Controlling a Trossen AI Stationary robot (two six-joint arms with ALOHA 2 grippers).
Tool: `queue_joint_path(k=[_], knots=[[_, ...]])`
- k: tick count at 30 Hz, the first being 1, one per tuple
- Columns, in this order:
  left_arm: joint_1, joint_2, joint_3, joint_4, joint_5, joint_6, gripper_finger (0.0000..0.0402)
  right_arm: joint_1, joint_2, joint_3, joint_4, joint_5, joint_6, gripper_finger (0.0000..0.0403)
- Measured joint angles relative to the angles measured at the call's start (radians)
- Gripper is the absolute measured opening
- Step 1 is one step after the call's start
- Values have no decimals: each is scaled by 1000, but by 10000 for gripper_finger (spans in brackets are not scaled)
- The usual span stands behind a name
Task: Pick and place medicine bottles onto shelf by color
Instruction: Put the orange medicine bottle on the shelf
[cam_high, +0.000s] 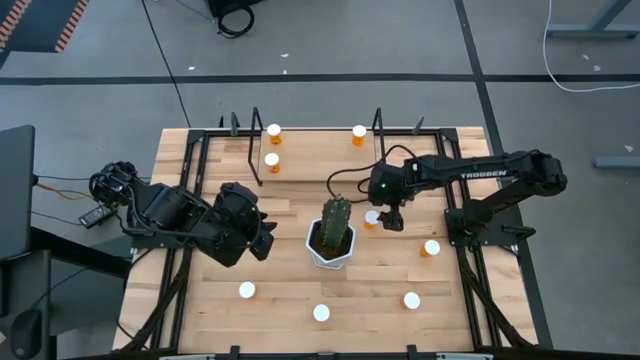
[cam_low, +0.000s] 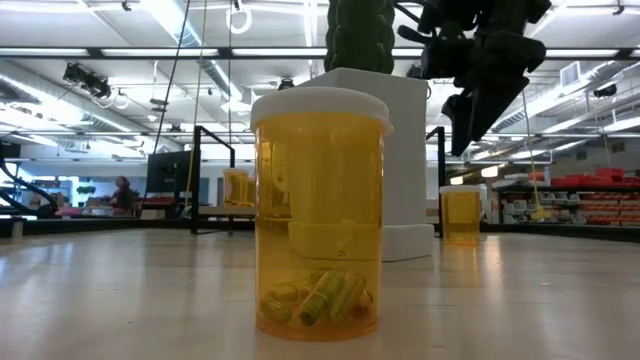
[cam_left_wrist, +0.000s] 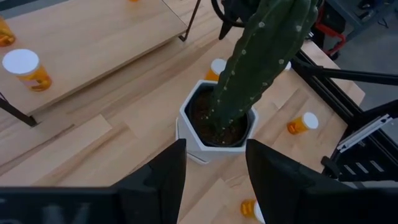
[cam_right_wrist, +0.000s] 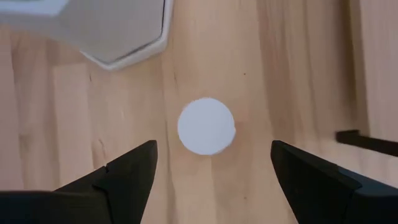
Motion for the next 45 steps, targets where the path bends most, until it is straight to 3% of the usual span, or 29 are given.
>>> queue_joint_path(k=[7,14,19,30,39,45], knots=[[0,0,0,0,0,0,174,17,0,-34,73,5,107,322],[0,0,0,6,0,-9,172,17,1,-151,222,45,199,322],[0,0,0,11,0,-18,172,17,1,-180,280,81,200,322],[0,0,0,-10,0,-18,172,32,1,-201,305,41,239,322],[0,0,0,-11,0,-18,172,83,39,-201,358,166,193,322],[0,1,0,-10,3,-18,172,83,56,-201,351,181,228,322]])
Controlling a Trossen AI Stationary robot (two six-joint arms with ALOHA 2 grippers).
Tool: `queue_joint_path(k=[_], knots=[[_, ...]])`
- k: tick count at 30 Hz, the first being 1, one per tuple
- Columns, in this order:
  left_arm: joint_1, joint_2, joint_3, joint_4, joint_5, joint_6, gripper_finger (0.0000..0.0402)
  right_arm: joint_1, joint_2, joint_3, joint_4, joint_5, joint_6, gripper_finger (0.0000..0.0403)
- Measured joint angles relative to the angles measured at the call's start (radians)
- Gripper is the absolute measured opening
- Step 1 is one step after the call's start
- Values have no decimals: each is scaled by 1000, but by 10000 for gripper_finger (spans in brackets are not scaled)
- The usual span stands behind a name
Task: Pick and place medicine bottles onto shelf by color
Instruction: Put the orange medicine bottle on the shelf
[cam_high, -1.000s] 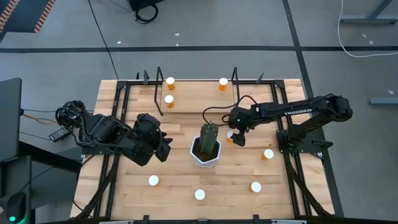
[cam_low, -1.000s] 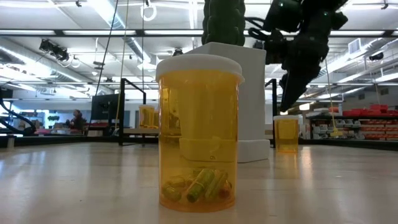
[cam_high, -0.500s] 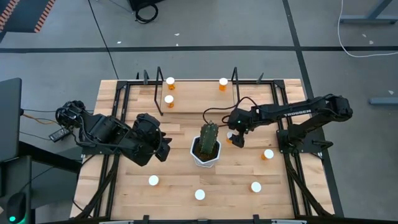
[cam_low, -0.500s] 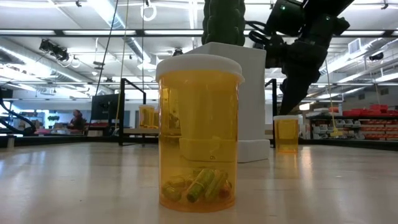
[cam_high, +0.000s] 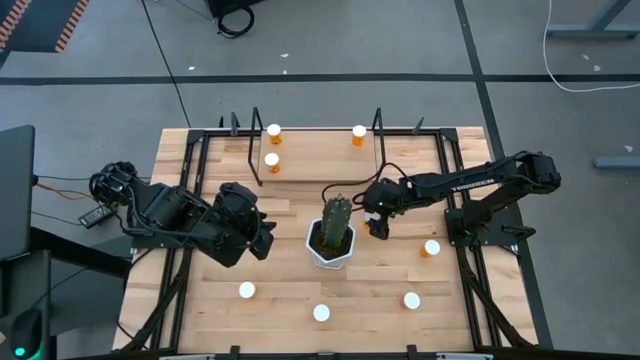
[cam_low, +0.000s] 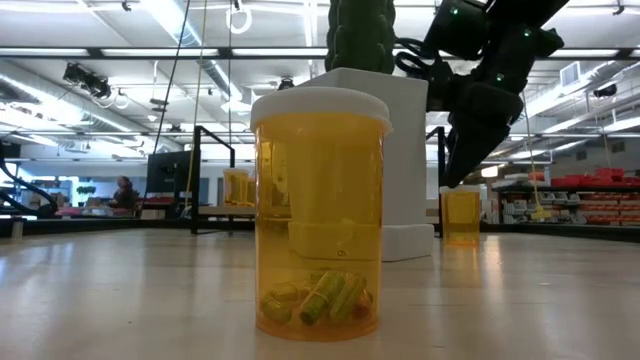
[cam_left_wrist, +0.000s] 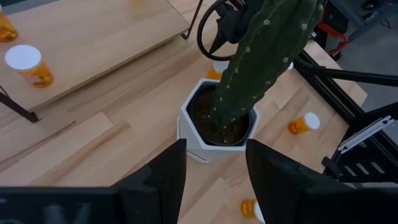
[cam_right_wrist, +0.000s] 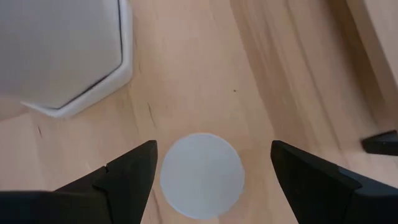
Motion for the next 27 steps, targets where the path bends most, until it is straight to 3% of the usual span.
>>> queue_joint_path(k=[27], knots=[[0,0,0,0,0,46,172,0,1,0,-2,4,-9,322]])
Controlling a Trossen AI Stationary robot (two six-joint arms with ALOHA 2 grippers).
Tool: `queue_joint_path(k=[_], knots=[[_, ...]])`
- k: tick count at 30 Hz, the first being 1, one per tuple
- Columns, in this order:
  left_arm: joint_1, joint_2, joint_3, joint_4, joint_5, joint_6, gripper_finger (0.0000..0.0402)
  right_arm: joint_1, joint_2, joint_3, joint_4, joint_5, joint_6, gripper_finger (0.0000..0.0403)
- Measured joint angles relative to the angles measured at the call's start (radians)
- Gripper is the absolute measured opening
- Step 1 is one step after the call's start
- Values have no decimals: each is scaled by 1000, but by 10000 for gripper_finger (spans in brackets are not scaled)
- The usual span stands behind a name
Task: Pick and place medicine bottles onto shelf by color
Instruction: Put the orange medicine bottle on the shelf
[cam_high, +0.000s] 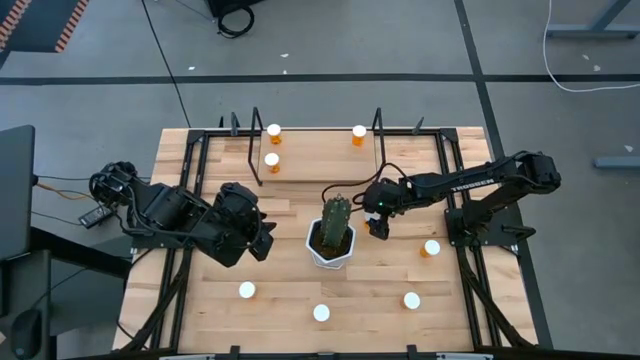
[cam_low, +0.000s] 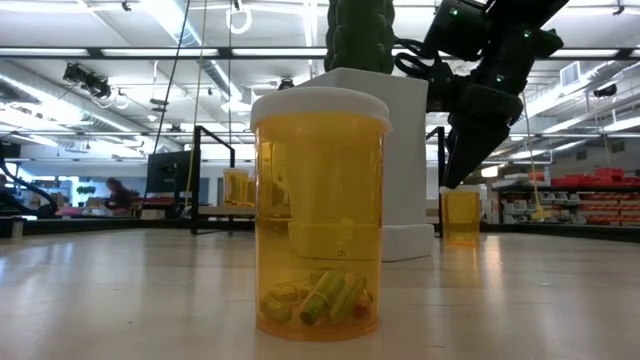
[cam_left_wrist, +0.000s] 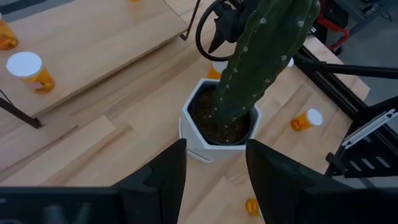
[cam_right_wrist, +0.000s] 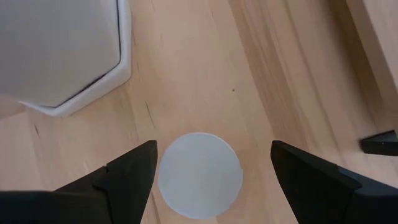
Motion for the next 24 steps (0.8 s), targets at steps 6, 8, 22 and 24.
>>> queue_joint_path(k=[6,8,22,24], knots=[[0,0,0,3,0,8,172,0,24,0,4,-1,0,322],[0,0,0,9,0,8,172,0,40,0,8,-18,11,322],[0,0,0,30,0,8,172,2,66,1,-16,-30,68,321],[0,0,0,30,0,8,172,2,66,1,-26,-30,68,315]])
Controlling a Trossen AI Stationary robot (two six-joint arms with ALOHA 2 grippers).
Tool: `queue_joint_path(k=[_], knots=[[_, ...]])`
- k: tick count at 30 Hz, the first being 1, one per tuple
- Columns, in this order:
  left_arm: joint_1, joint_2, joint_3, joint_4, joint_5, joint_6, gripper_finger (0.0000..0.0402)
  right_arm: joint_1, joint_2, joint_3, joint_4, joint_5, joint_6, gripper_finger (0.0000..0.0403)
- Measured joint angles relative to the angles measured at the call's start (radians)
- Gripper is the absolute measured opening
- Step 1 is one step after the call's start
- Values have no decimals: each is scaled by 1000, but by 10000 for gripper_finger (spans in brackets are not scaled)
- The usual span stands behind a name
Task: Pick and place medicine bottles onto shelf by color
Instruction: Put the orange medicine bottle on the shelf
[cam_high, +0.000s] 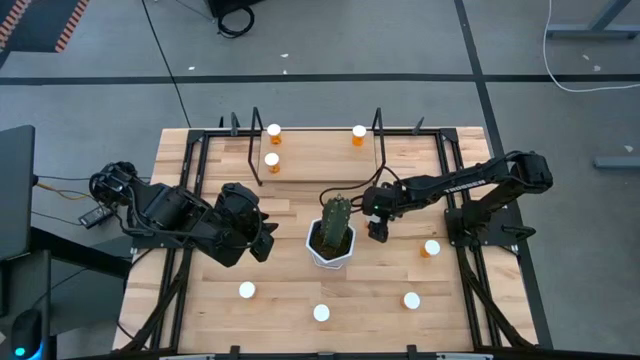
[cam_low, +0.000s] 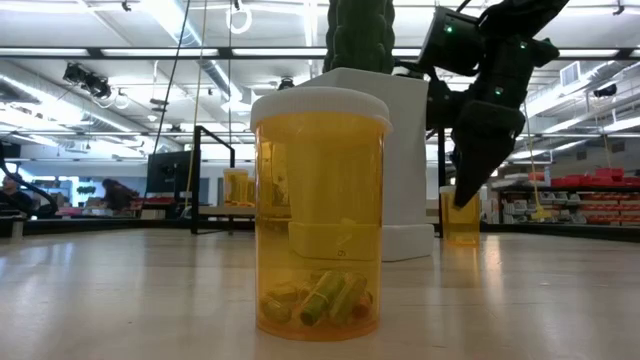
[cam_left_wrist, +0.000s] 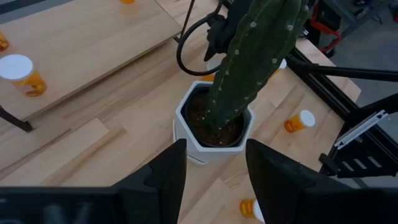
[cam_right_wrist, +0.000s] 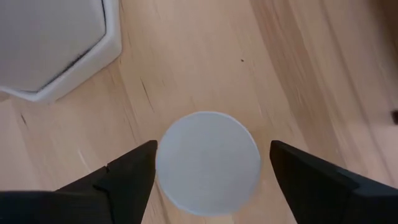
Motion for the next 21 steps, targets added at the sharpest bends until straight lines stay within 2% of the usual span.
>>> queue_joint_path(k=[16,21], knots=[[0,0,0,-1,0,12,172,0,0,15,11,0,42,221],[0,0,0,-2,0,11,172,-16,0,82,-7,0,13,213]])
